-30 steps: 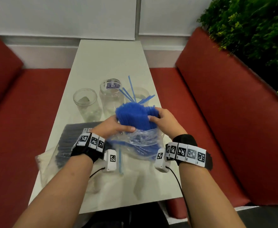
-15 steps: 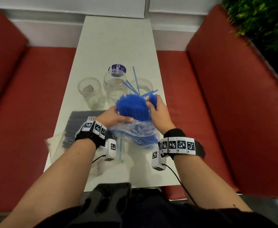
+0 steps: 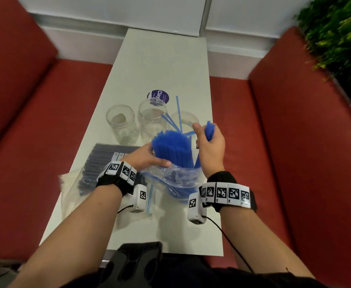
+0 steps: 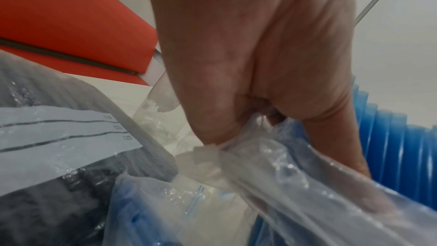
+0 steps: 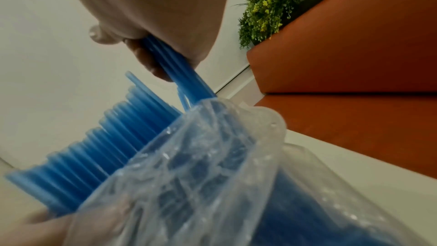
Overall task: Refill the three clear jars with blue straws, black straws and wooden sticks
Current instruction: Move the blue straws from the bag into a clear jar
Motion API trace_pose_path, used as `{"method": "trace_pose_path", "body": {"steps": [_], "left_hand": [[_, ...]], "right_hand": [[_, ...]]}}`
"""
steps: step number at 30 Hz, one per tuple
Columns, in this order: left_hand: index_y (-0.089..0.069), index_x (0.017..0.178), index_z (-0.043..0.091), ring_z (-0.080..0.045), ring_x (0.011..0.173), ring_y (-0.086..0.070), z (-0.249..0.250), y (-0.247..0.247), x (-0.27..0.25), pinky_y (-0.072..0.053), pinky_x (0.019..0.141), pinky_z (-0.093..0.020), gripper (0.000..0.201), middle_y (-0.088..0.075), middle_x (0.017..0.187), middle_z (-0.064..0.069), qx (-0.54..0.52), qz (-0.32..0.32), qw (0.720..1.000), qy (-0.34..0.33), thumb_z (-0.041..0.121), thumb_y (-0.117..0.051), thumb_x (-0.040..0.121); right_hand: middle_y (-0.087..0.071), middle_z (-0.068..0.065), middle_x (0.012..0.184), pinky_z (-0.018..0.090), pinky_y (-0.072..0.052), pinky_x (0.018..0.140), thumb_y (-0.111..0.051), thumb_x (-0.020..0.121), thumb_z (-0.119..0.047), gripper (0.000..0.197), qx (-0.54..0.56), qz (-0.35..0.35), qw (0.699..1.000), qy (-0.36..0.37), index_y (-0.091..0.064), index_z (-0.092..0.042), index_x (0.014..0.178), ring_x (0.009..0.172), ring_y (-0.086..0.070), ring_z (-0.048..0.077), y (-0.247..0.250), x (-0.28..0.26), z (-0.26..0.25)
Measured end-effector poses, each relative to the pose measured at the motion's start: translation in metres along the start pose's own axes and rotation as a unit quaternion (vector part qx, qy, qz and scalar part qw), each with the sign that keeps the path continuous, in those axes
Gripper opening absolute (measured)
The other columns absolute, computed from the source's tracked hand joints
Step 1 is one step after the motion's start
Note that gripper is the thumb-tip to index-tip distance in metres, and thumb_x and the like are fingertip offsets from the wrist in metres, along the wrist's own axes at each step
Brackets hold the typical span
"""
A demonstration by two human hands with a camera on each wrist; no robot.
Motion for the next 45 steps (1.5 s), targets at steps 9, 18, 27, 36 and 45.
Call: {"method": "trace_pose_path", "body": {"steps": [9, 18, 27, 36, 45], "left_hand": [[-0.057, 0.134, 0.024, -0.022, 0.124, -0.062, -0.001, 0.005, -0.005, -0.043, 0.111, -0.051, 0.091, -0.069, 0.128, 0.0, -0.017, -0.006, 1.0, 0.002, 0.035, -0.098, 0.053], [-0.059, 0.134, 0.016, -0.023, 0.122, -0.064, -0.003, 0.01, -0.01, -0.044, 0.111, -0.05, 0.068, -0.069, 0.128, -0.004, -0.026, -0.026, 0.999, -0.004, 0.01, -0.089, 0.072], [-0.06, 0.132, 0.018, -0.021, 0.122, -0.063, -0.004, 0.011, -0.01, -0.044, 0.111, -0.05, 0.066, -0.07, 0.127, -0.002, -0.025, -0.041, 0.999, -0.001, 0.013, -0.089, 0.072], [-0.061, 0.131, 0.017, -0.022, 0.122, -0.063, -0.006, 0.01, -0.014, -0.043, 0.112, -0.051, 0.065, -0.07, 0.127, -0.004, -0.028, -0.037, 0.999, -0.012, 0.012, -0.089, 0.072], [-0.062, 0.13, 0.018, -0.02, 0.122, -0.063, -0.003, 0.01, -0.02, -0.042, 0.112, -0.051, 0.06, -0.07, 0.127, -0.002, -0.021, -0.05, 0.998, -0.018, 0.013, -0.087, 0.076]], "right_hand": [[-0.042, 0.008, 0.063, 0.029, -0.037, 0.052, -0.07, 0.093, -0.041, 0.034, 0.046, -0.047, 0.998, 0.027, -0.05, -0.017, 0.079, 0.056, -0.039, 0.021, -0.001, 0.034, -0.058], [-0.047, -0.004, 0.056, 0.032, -0.038, 0.057, -0.07, 0.094, -0.035, 0.032, 0.176, 0.049, 0.973, 0.145, -0.05, -0.017, 0.077, 0.054, -0.042, 0.013, -0.013, 0.087, -0.14], [-0.053, 0.008, 0.08, 0.013, -0.048, 0.072, -0.072, 0.094, -0.028, 0.025, 0.091, 0.004, 0.996, 0.024, -0.053, -0.019, 0.081, 0.07, -0.054, 0.008, -0.044, 0.099, -0.054], [-0.064, 0.003, 0.095, 0.026, -0.048, 0.086, -0.074, 0.088, -0.007, 0.023, -0.039, -0.04, 0.998, 0.031, -0.062, -0.015, 0.106, 0.091, -0.06, 0.013, -0.035, 0.093, -0.023], [-0.063, -0.006, 0.129, 0.011, -0.038, 0.098, -0.065, 0.097, -0.031, 0.031, -0.183, -0.094, 0.971, 0.125, -0.062, -0.025, 0.127, 0.121, -0.053, 0.005, -0.022, 0.072, -0.027]]}}
Point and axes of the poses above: each hand's wrist, its own x-axis towards the middle knuckle, its own y-axis out of the back of the hand, z = x × y, the point moved 1 cm from there along x, towards the middle knuckle
